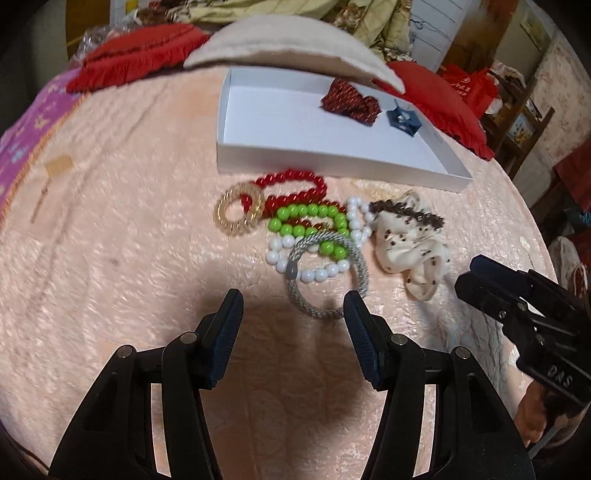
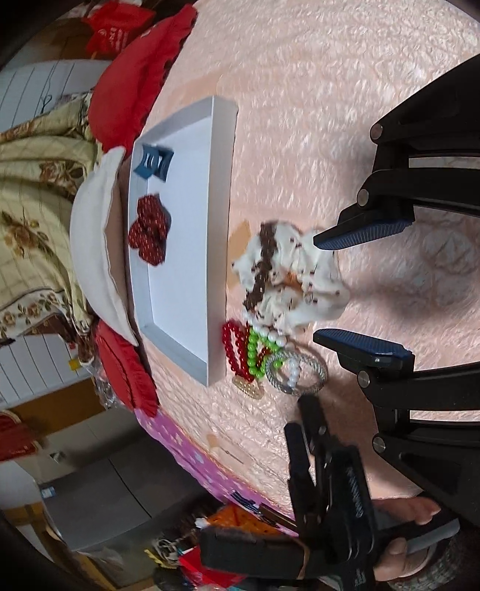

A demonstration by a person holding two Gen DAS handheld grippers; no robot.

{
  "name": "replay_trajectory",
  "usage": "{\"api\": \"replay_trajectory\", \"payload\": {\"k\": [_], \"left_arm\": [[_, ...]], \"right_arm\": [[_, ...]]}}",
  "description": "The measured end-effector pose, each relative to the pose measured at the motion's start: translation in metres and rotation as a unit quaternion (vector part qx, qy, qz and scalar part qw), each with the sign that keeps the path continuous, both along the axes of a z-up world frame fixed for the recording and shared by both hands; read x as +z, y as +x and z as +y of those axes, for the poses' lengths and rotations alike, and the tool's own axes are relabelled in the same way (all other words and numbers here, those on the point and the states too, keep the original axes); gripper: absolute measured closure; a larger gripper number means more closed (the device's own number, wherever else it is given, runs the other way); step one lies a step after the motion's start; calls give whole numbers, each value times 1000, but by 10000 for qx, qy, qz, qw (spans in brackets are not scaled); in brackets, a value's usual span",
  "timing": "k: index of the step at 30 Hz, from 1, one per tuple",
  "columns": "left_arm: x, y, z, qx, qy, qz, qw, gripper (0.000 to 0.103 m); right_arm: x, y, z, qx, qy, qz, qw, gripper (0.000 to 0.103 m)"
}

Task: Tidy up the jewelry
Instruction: 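Grasp the silver mesh bangle with the left tool while the right tool grasps the white polka-dot scrunchie, then carry the bangle and white scrunchie over the white box with both tools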

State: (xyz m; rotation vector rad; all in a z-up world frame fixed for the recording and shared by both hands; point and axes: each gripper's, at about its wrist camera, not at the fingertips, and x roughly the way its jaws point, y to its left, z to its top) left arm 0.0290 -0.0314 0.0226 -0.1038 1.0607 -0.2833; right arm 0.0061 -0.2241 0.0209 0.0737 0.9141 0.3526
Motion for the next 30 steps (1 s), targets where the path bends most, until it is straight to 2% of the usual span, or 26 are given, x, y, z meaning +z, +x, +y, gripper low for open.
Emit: {"api": "replay_trajectory", "payload": {"k": [6, 9, 10, 11, 13, 15, 19, 25, 30], "left_arm": [[-8, 9, 0, 79, -205, 73, 9997, 48], [-8, 13, -4, 79, -166, 76, 9998, 73], [-9, 13, -4, 110, -105, 89, 9998, 93], [-11, 13, -4, 92, -98, 131, 9998, 96], [-9, 11, -4, 94, -69, 93, 9999, 97], [-7, 8, -2, 80, -158, 98, 9998, 97], [10, -4, 6, 60, -274, -30, 9996, 97], [44, -24, 20, 74, -353, -400, 9985, 97], [63, -38, 23, 75, -273, -698, 9972, 97]], "right_arm": [[-10, 13, 13, 72, -124, 92, 9999, 60], [-18, 18, 17, 63, -211, 177, 9996, 60], [-20, 19, 16, 58, -224, 195, 9995, 60], [-21, 19, 16, 48, -245, 208, 9995, 62], [-25, 19, 16, 42, -284, 296, 9991, 87], [-25, 16, 12, 30, -216, 338, 9992, 96], [-12, 4, 1, -39, -21, 257, 9997, 100], [18, -19, -18, -104, 524, 121, 9985, 100], [40, -34, -32, -61, 1275, 99, 9918, 100]]}}
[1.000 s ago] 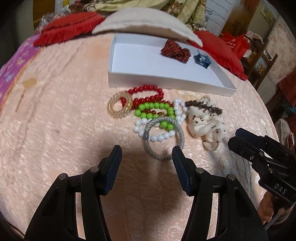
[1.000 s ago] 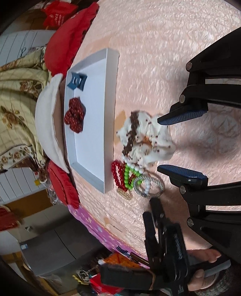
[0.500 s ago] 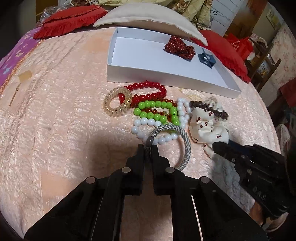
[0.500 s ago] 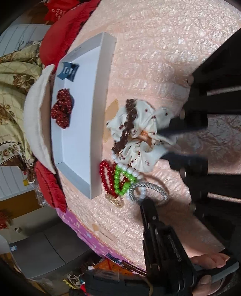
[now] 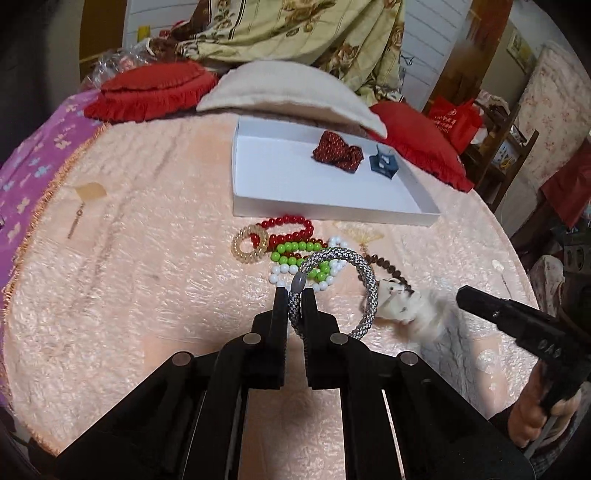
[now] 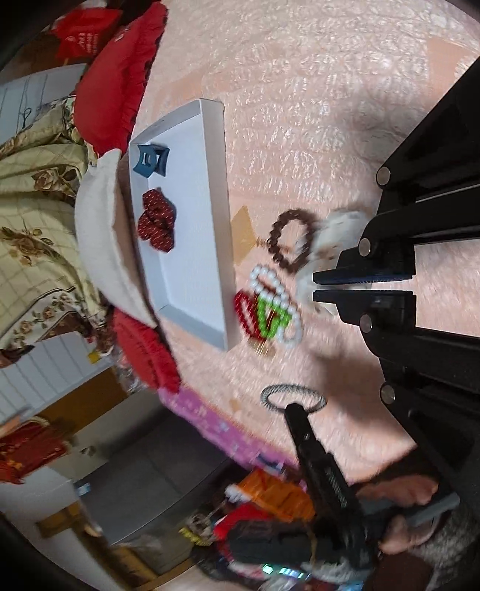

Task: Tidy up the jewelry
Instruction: 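Carry the bangle and white scrunchie over the white box with both tools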

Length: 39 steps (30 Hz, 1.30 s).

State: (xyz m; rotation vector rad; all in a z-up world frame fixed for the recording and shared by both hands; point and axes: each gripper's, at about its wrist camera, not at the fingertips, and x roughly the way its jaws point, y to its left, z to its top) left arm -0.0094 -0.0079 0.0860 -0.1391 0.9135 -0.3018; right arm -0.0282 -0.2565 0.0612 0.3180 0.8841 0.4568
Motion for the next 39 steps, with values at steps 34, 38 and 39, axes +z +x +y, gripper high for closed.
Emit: {"api": "replay_trajectory", "payload": {"k": [34, 38, 39], "left_arm": [[10, -11, 11, 97, -9, -131, 9999, 97], [12, -11, 12, 105, -7, -150, 9998, 97], [13, -11, 12, 112, -13, -159, 9998, 97]], "right_arm": [[15, -17, 27, 253, -525, -222, 9981, 102], [39, -16, 16, 204, 12, -301, 9993, 102], [44, -16, 15, 204, 111, -311, 9992, 102]]}}
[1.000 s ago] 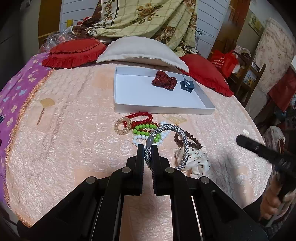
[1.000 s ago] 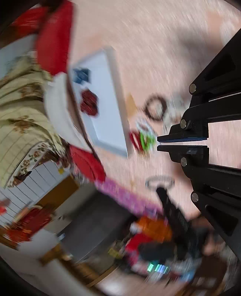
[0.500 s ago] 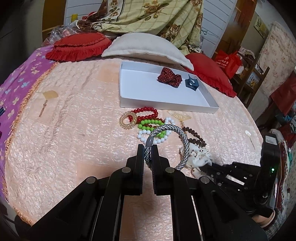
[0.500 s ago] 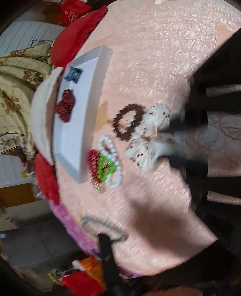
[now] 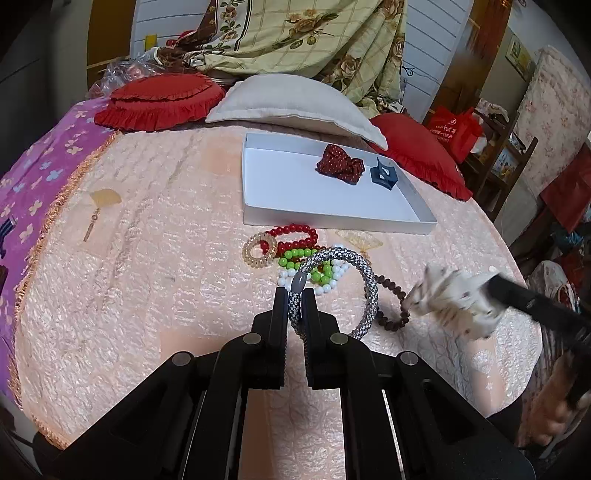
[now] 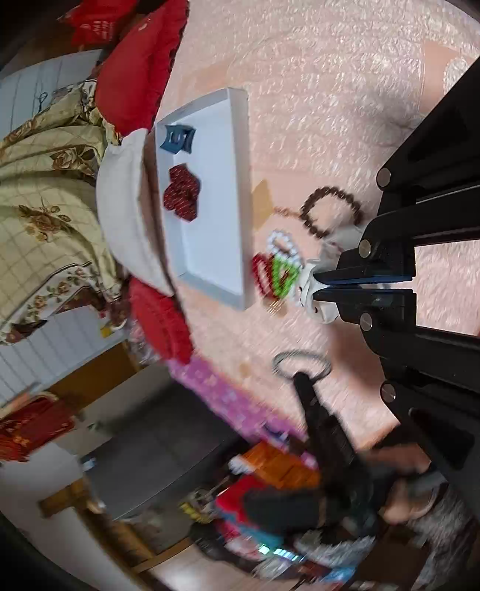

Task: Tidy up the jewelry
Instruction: 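Carry the bangle and white scrunchie over the white box with both tools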

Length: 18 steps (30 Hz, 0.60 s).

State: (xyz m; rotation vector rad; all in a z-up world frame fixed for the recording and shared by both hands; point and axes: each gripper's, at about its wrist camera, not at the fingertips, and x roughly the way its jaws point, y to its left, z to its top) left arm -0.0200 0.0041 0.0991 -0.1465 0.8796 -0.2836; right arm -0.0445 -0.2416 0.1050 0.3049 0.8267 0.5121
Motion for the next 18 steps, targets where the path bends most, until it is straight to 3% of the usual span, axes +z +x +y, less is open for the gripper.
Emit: {"api": "replay_trajectory", "payload": {"k": [5, 18], "left_arm": [[6, 3, 1, 39, 29, -86, 10000, 97], [13, 45, -13, -115, -8, -36, 9999, 97]], "right_arm": [[22, 6, -10, -28, 341, -84, 9994, 102], [23, 52, -18, -326, 5, -47, 9995, 102]]}}
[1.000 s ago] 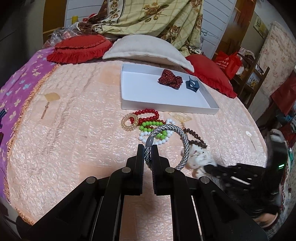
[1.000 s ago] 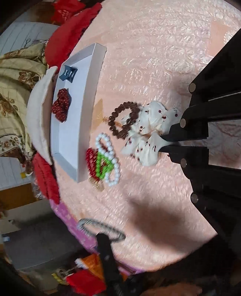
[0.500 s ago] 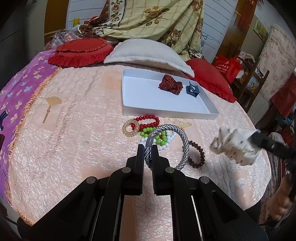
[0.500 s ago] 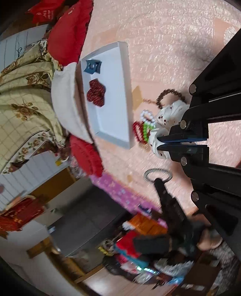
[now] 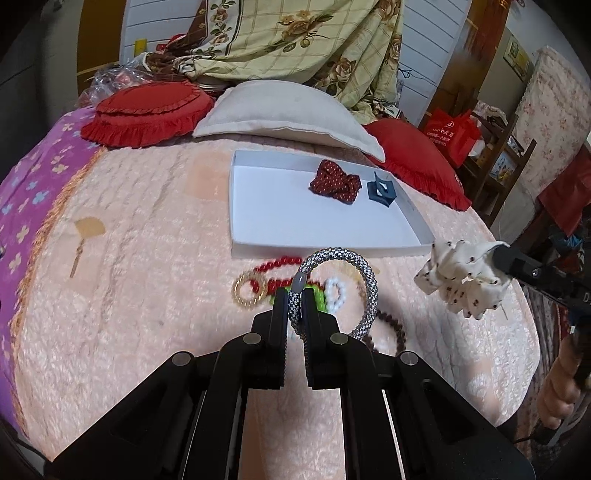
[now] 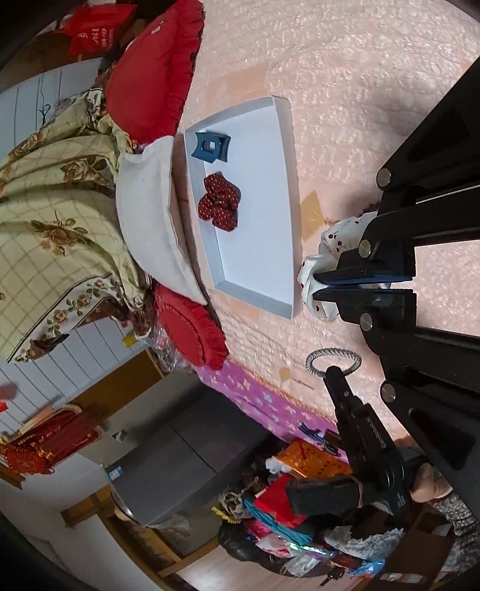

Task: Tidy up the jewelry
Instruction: 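Carry the bangle and white scrunchie over the white box with both tools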

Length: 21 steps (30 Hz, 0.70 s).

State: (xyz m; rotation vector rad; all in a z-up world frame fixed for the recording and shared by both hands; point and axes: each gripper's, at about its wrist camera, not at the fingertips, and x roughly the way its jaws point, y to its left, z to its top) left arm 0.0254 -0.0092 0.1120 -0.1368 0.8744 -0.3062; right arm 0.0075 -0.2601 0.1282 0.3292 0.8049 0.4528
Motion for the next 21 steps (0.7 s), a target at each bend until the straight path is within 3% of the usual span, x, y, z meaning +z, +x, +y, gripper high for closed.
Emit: {"api": "replay_trajectory", "payload": {"k": [8, 16, 21], "left_arm": [[7, 48, -15, -31, 199, -84, 9998, 97], [2, 125, -35, 47, 624, 141, 9979, 97], [-7, 163, -37, 223, 604, 370, 9972, 97]], "right_arm": [[-1, 43, -5, -259, -287, -53, 9992, 102], [-9, 104, -13, -594, -791, 118, 9950, 102], [-15, 131, -19, -802, -1177, 149, 9897, 102]]}}
